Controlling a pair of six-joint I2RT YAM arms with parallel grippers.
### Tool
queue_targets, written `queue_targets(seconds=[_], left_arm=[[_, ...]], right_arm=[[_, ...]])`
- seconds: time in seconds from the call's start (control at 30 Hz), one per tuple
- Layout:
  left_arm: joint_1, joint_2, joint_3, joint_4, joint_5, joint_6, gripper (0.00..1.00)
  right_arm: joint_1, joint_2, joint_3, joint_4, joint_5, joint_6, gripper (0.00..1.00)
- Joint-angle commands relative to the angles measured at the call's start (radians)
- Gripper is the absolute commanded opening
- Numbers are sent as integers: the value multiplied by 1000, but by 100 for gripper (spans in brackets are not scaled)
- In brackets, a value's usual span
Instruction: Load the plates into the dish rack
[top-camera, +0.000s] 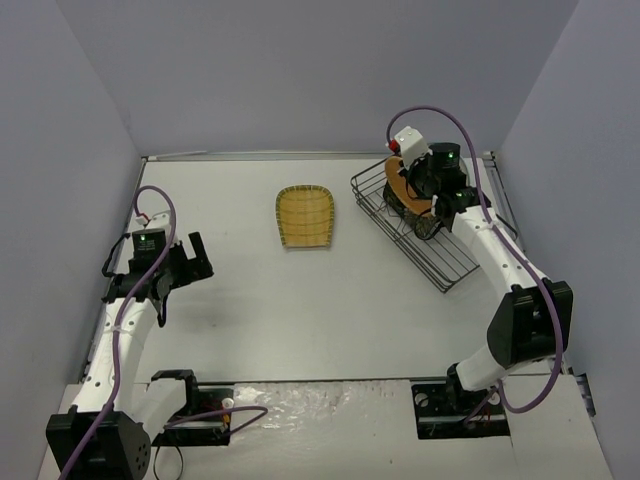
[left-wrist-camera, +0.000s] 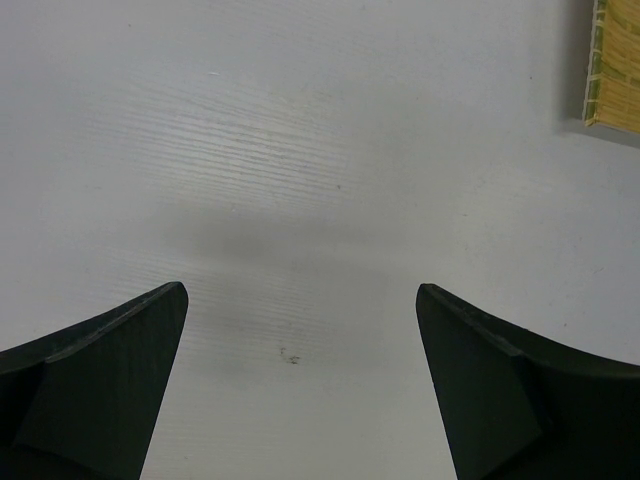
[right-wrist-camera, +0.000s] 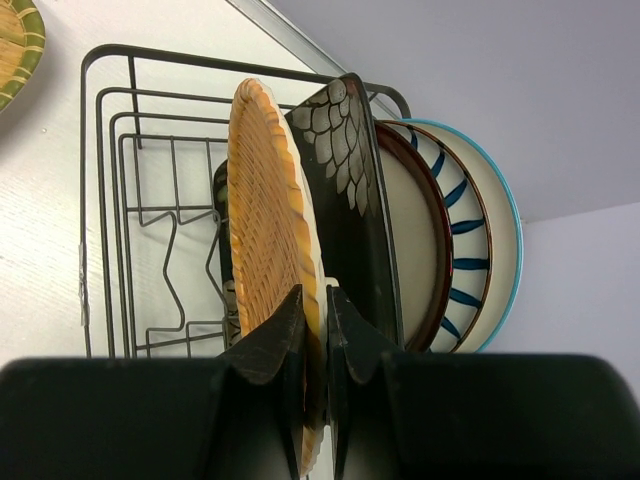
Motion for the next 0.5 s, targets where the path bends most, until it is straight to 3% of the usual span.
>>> queue_targets(seconds=[0.0,0.37,0.47], left_arm=[[-1,4,29,41,-13,22,97],[-1,4,29,41,-19,25,97],[-1,2,30,40,-9,27,97]], right_arm=[[-13,10,21,115,-34,5,0],[-30,93,2,121,-74,52,1],[-35,101,-6,123,-82,87,21]])
